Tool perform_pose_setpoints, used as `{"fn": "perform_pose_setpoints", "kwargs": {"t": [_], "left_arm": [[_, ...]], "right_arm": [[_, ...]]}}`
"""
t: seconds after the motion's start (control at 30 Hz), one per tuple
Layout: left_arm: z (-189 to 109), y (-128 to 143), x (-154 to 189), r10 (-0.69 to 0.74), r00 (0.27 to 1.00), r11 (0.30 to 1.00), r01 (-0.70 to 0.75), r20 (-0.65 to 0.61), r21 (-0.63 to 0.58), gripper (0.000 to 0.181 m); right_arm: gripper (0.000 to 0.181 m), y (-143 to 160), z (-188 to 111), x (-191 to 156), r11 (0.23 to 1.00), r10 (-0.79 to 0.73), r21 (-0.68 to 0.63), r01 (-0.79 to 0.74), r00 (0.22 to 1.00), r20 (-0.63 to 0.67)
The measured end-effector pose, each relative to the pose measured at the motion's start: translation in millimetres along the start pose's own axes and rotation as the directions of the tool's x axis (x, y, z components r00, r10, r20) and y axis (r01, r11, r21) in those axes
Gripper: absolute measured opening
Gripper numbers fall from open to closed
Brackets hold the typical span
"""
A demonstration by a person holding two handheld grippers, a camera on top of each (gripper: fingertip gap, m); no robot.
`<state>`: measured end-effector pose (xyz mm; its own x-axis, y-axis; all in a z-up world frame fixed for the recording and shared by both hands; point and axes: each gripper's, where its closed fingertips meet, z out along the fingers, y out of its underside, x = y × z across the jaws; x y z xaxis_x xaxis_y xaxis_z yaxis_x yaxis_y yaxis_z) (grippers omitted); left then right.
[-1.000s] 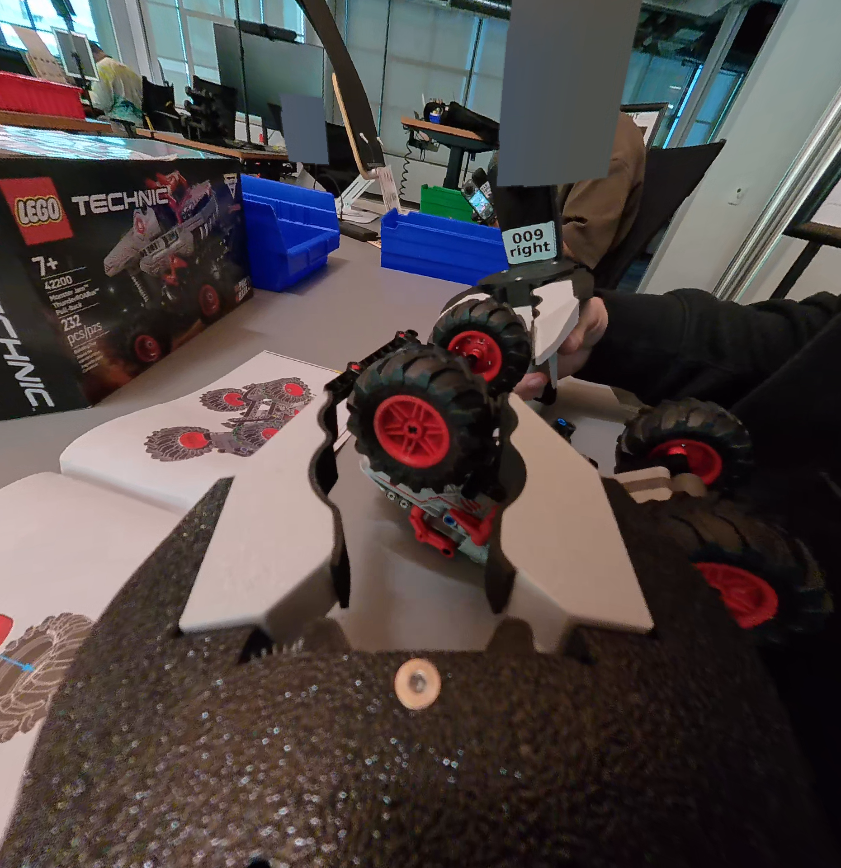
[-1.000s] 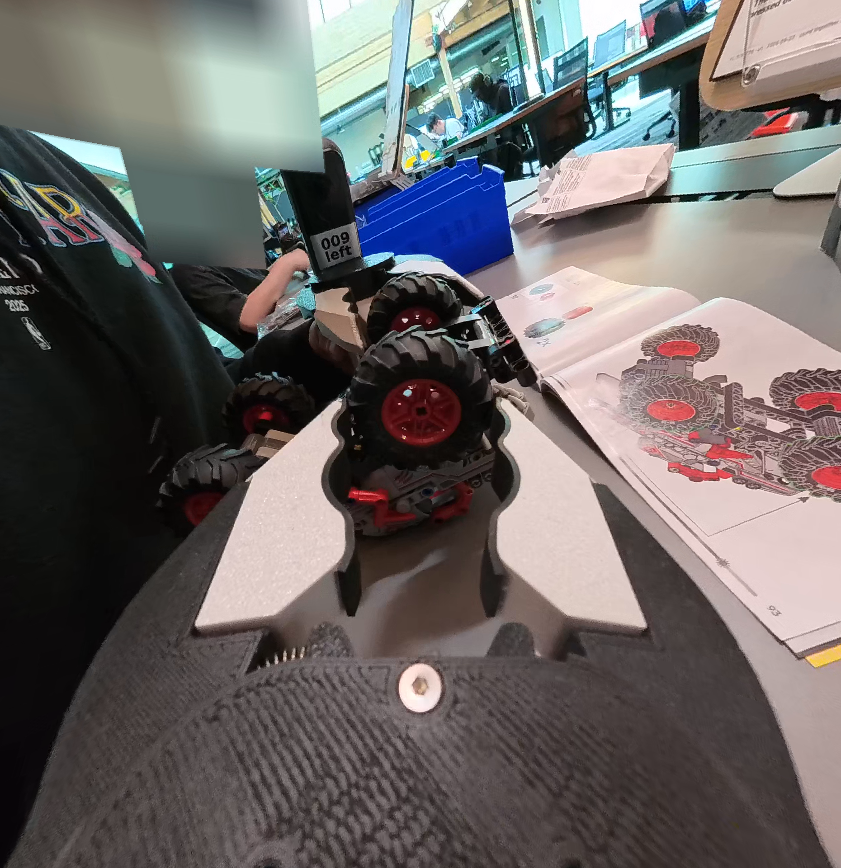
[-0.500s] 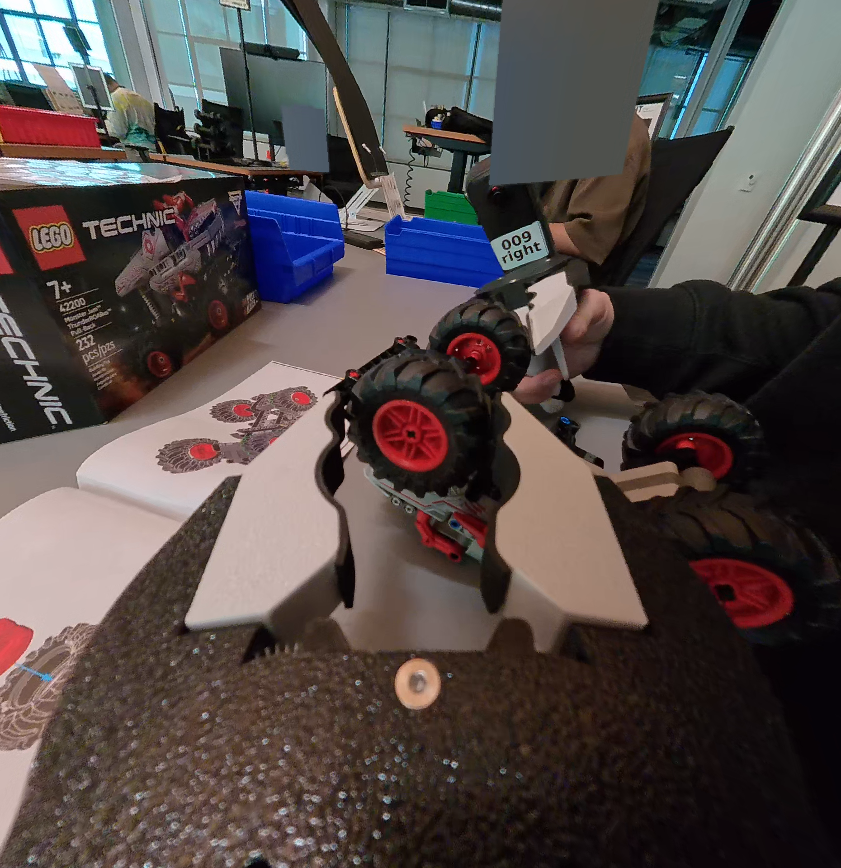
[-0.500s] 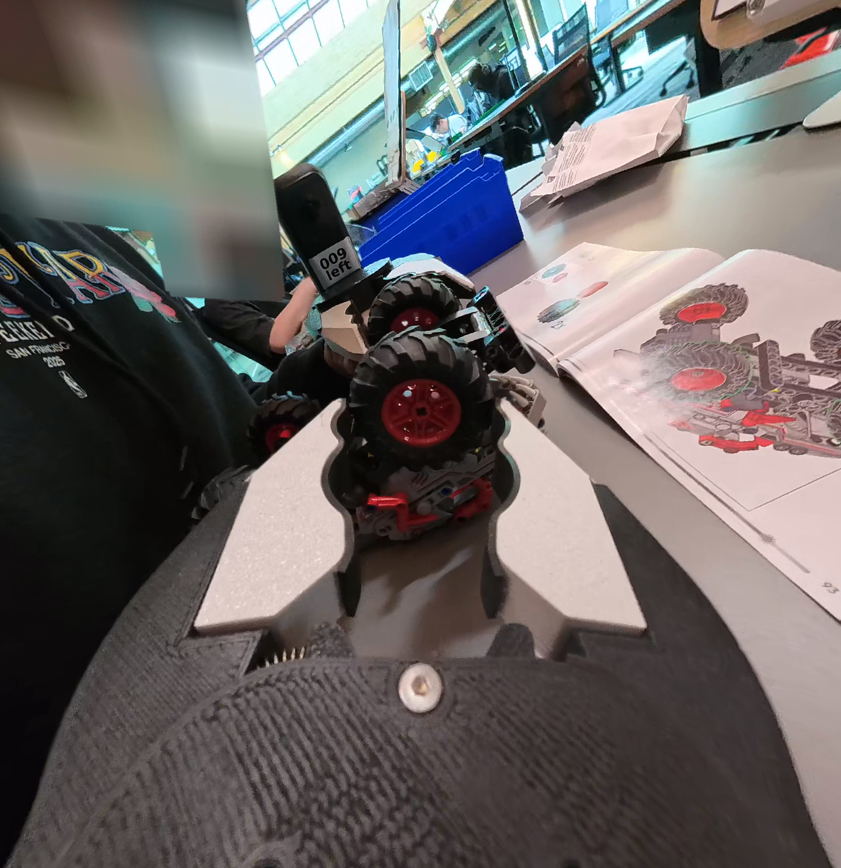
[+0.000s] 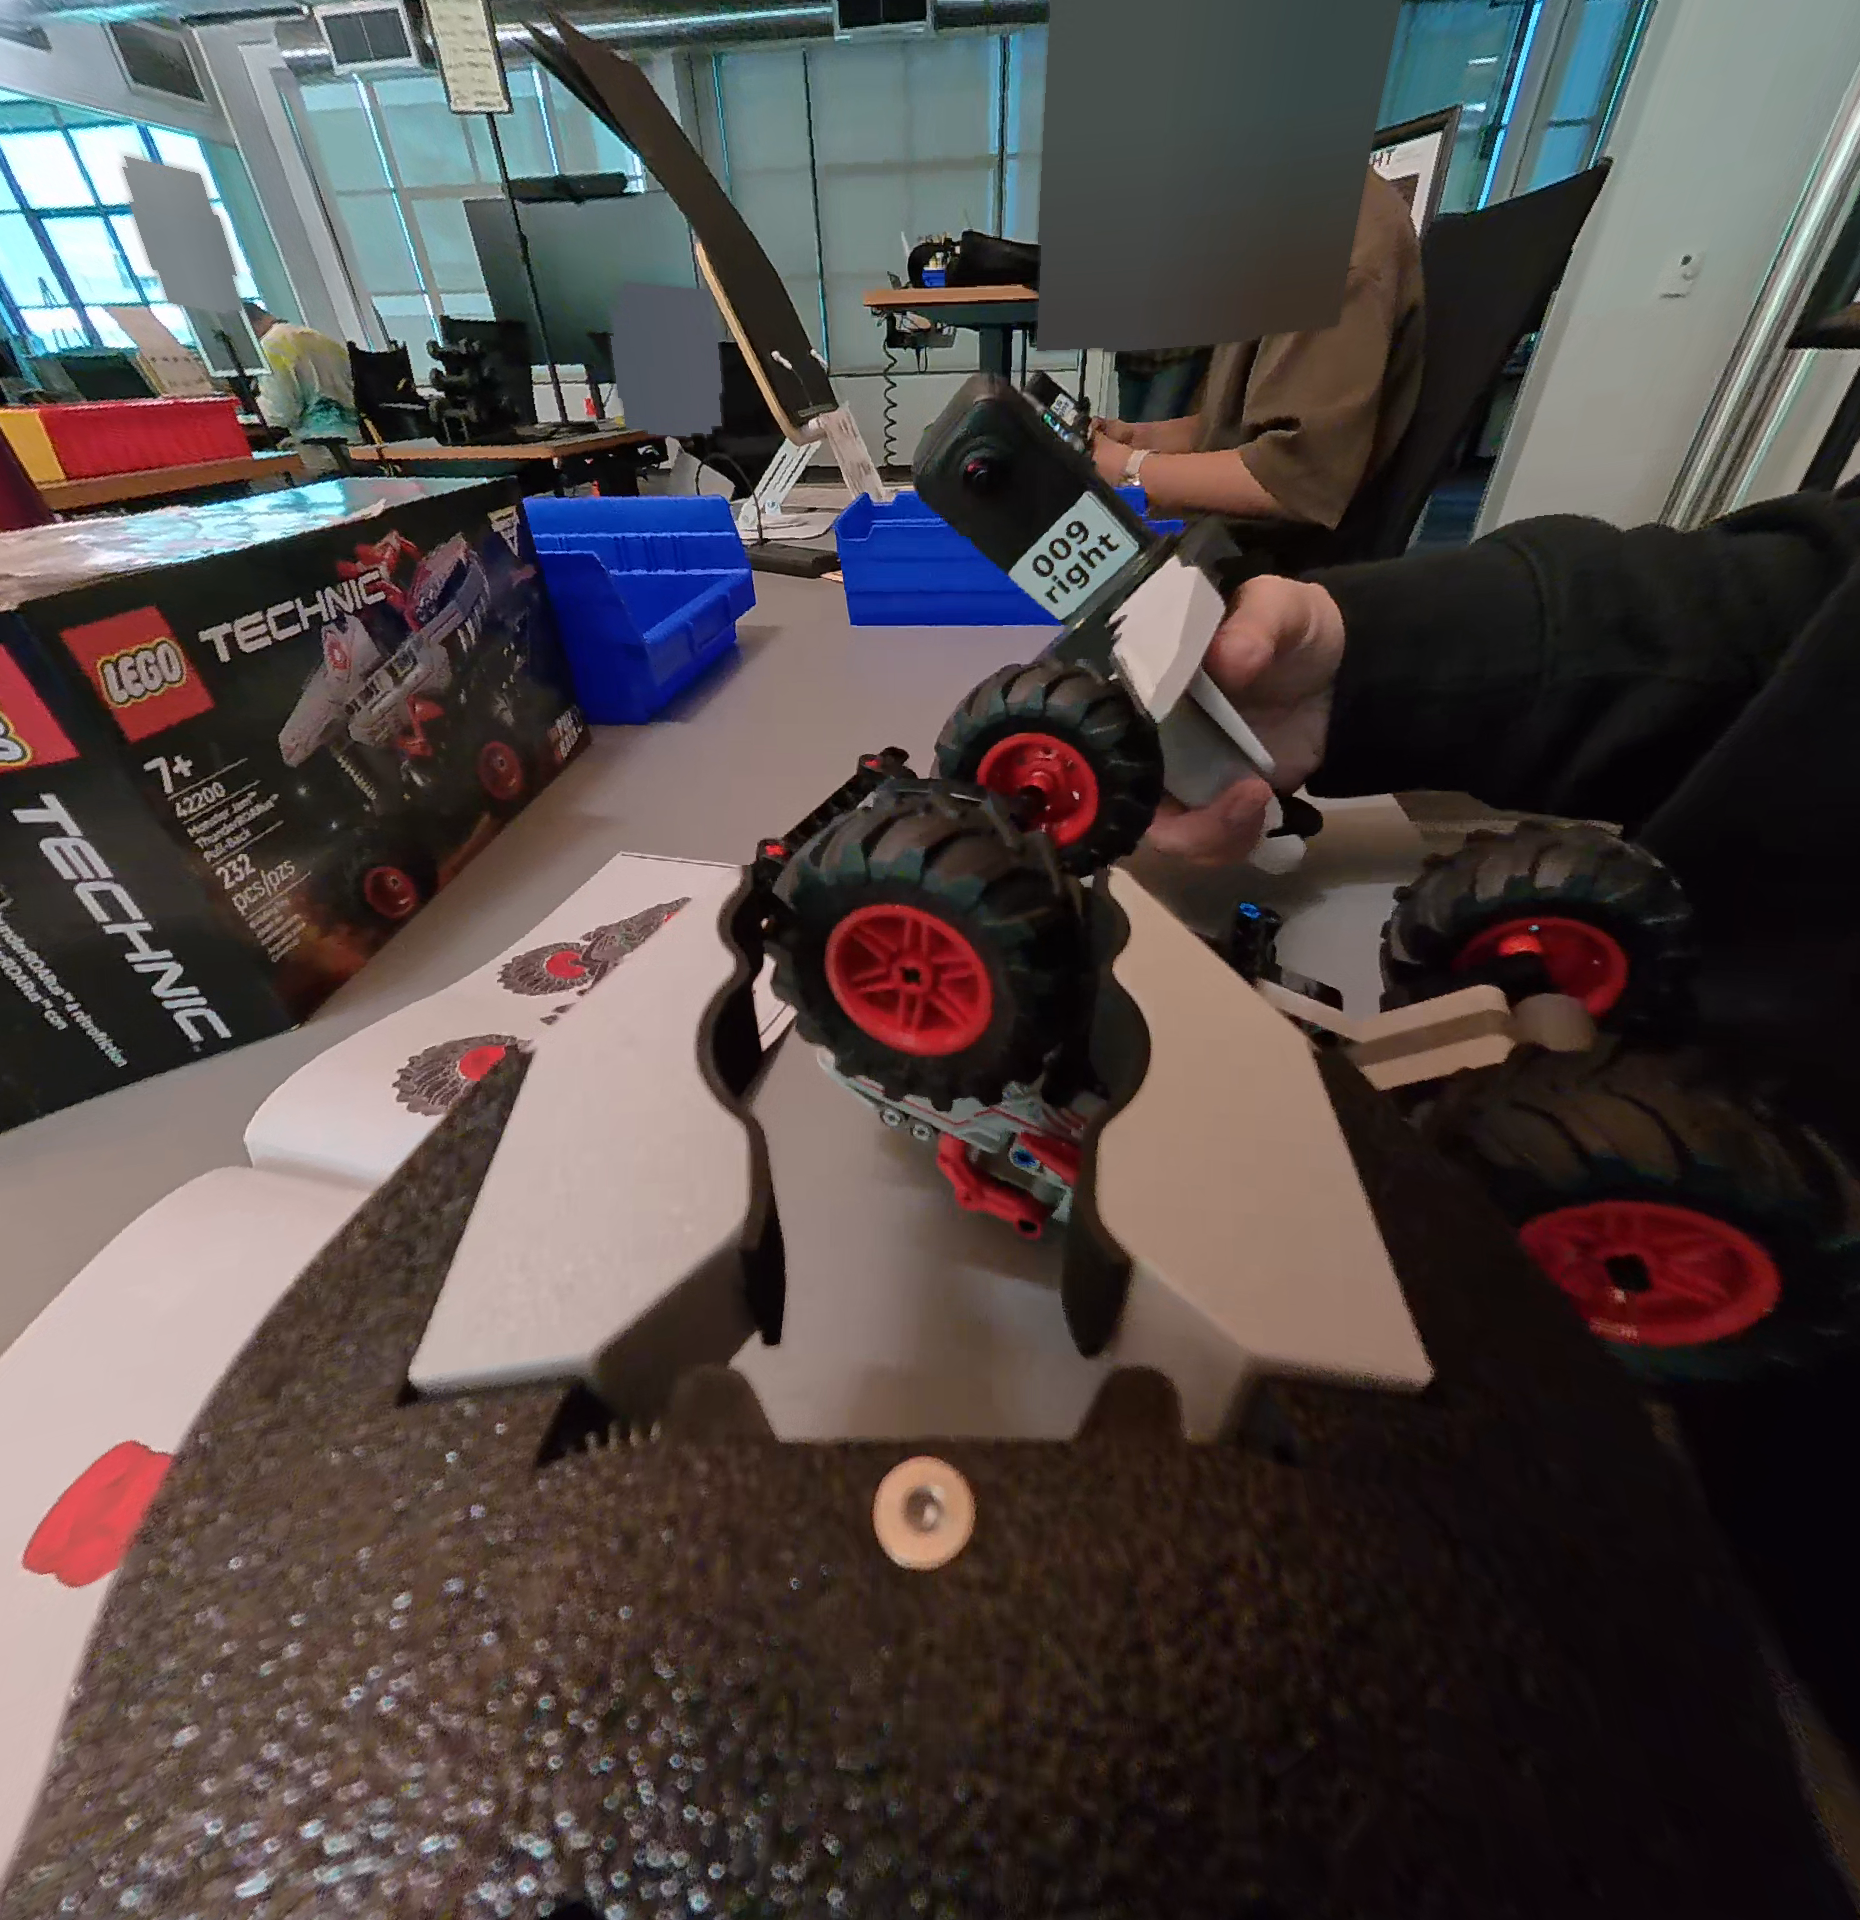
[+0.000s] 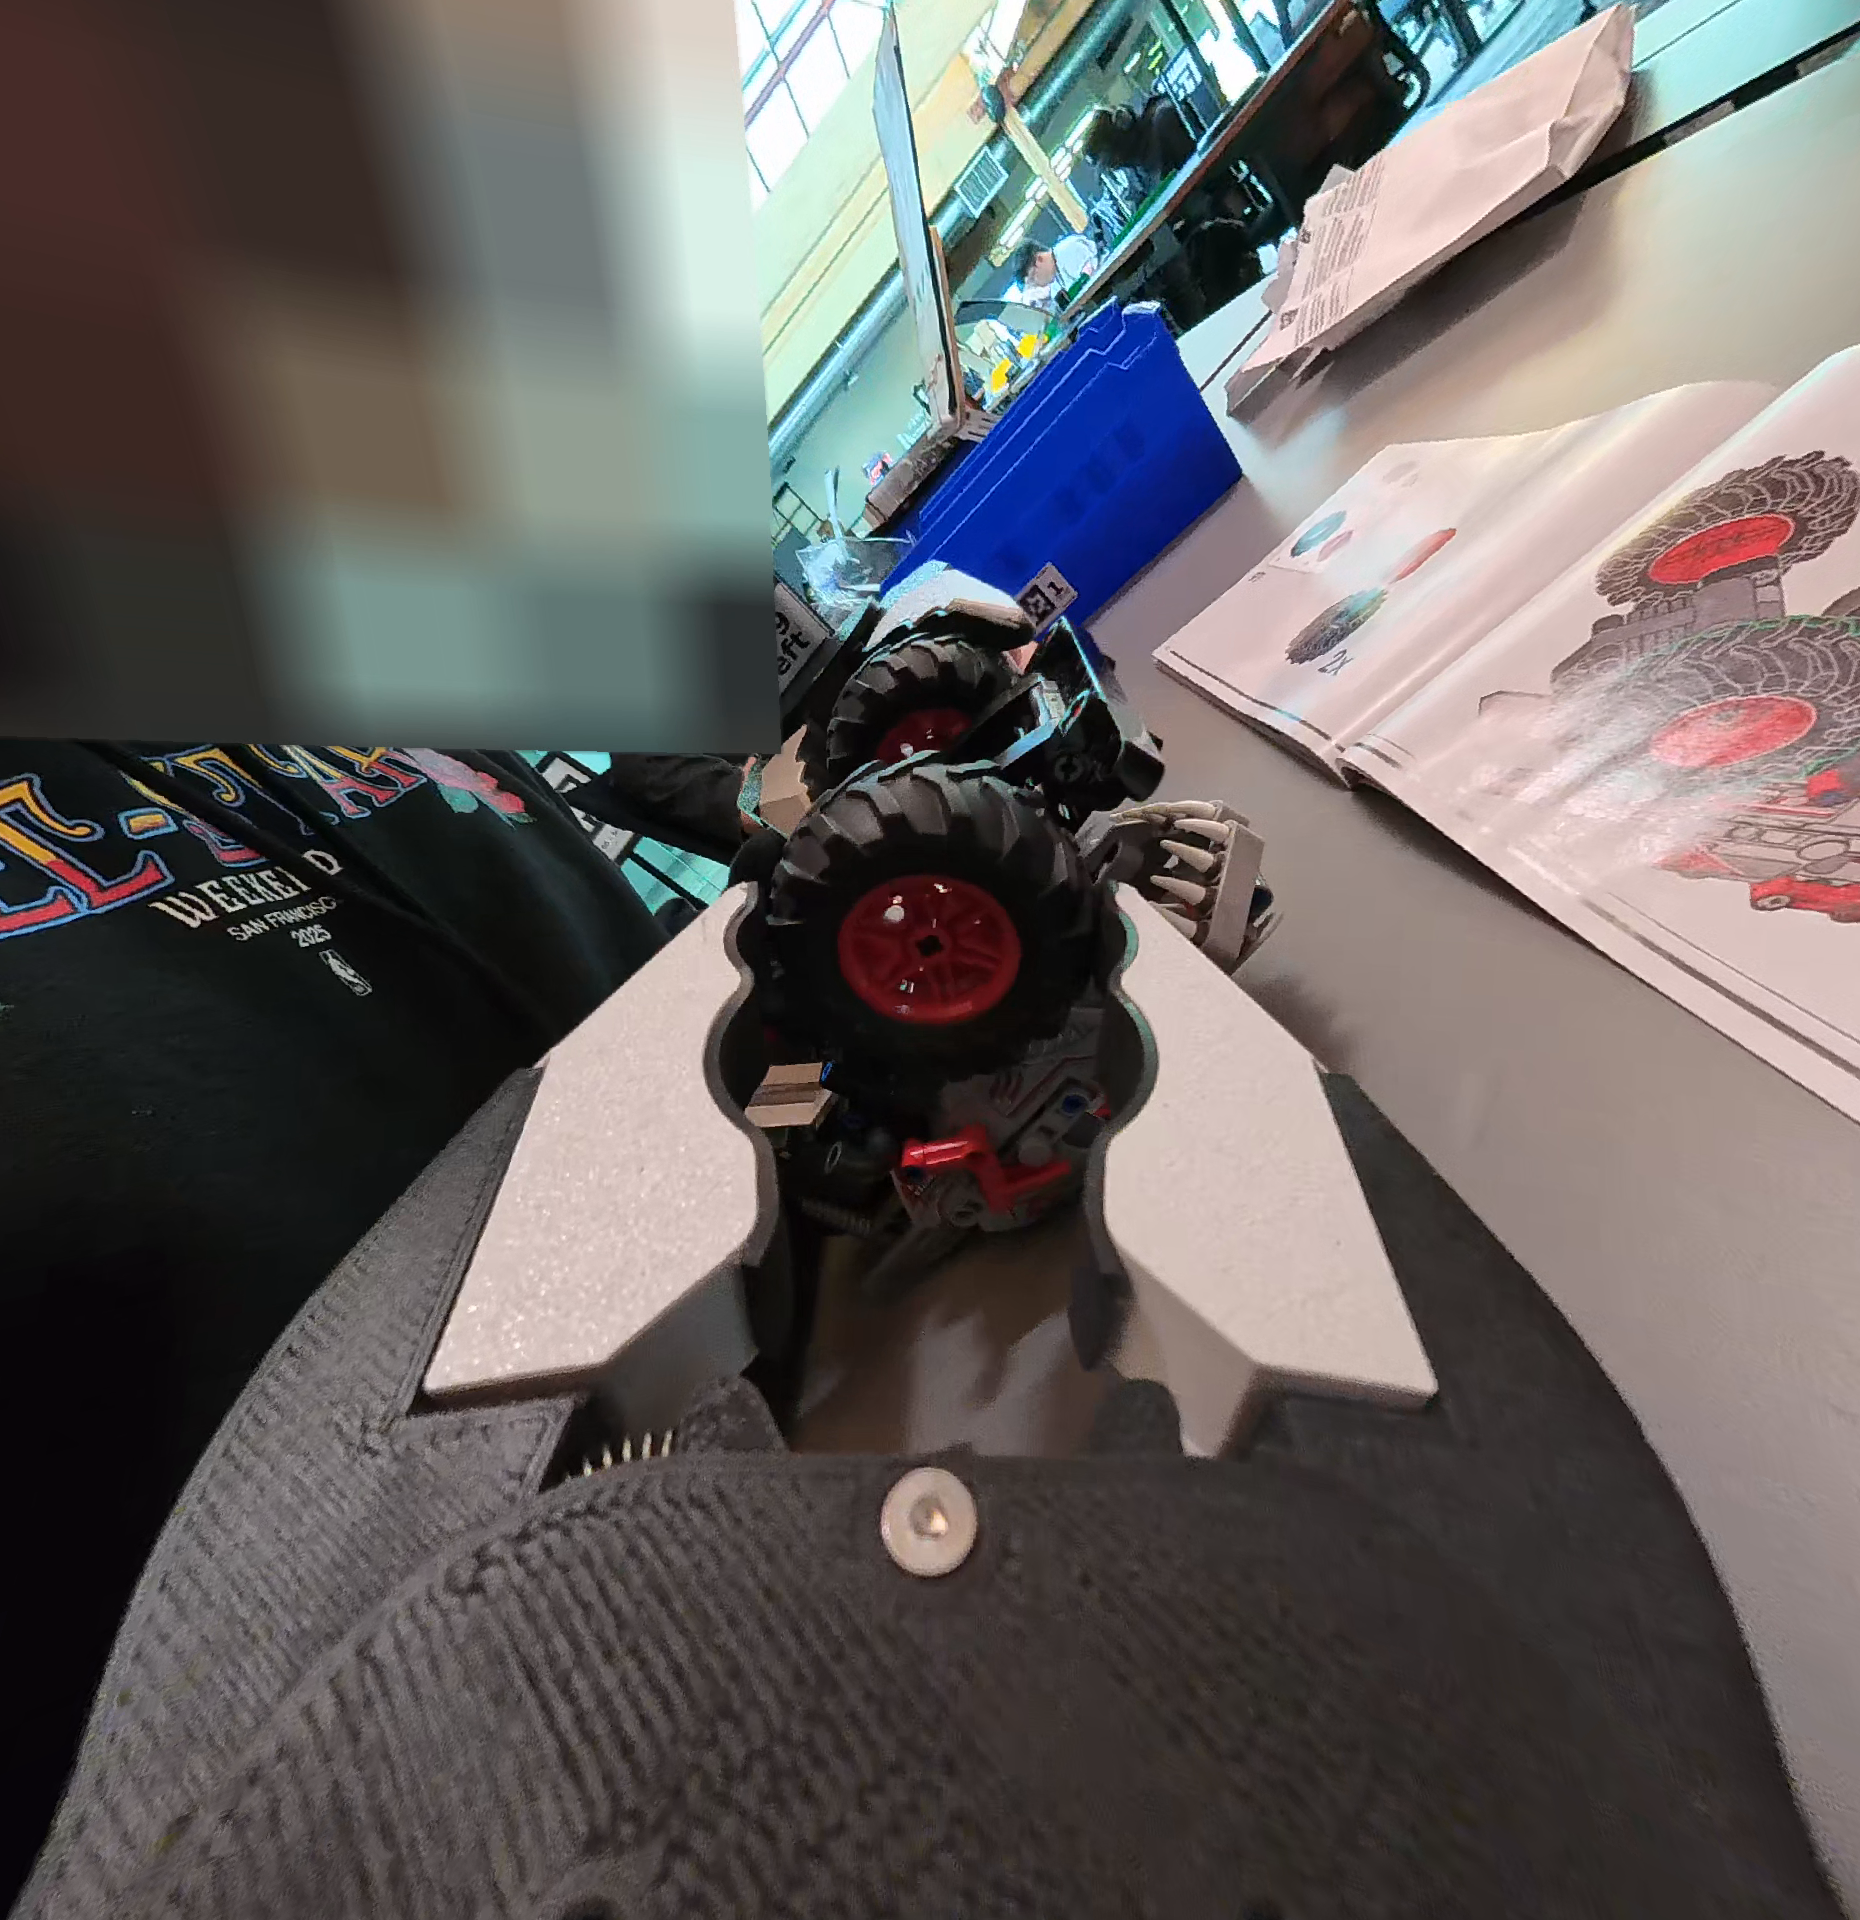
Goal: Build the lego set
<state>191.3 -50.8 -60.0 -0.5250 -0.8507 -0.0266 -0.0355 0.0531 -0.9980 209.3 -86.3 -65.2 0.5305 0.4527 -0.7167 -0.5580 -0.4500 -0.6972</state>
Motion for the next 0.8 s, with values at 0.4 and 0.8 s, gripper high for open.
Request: {"fn": "perform_pose_setpoints", "kwargs": {"t": [0.4, 0.8], "left_arm": [[1.8, 5.9, -0.2, 0.094, 0.995, 0.995, -0.094, 0.02, -0.03, 0.065], [0.8, 8.1, 1.1, 0.144, 0.99, 0.988, -0.143, 0.007, -0.049, 0.062]], "right_arm": [[0.062, -0.4, 0.6, 1.0, 0.999, 0.042, -0.007, -0.042, 0.999, 0.033], [0.061, -0.9, 0.1, 1.2, 0.999, -0.045, -0.013, 0.046, 0.998, 0.033]]}}
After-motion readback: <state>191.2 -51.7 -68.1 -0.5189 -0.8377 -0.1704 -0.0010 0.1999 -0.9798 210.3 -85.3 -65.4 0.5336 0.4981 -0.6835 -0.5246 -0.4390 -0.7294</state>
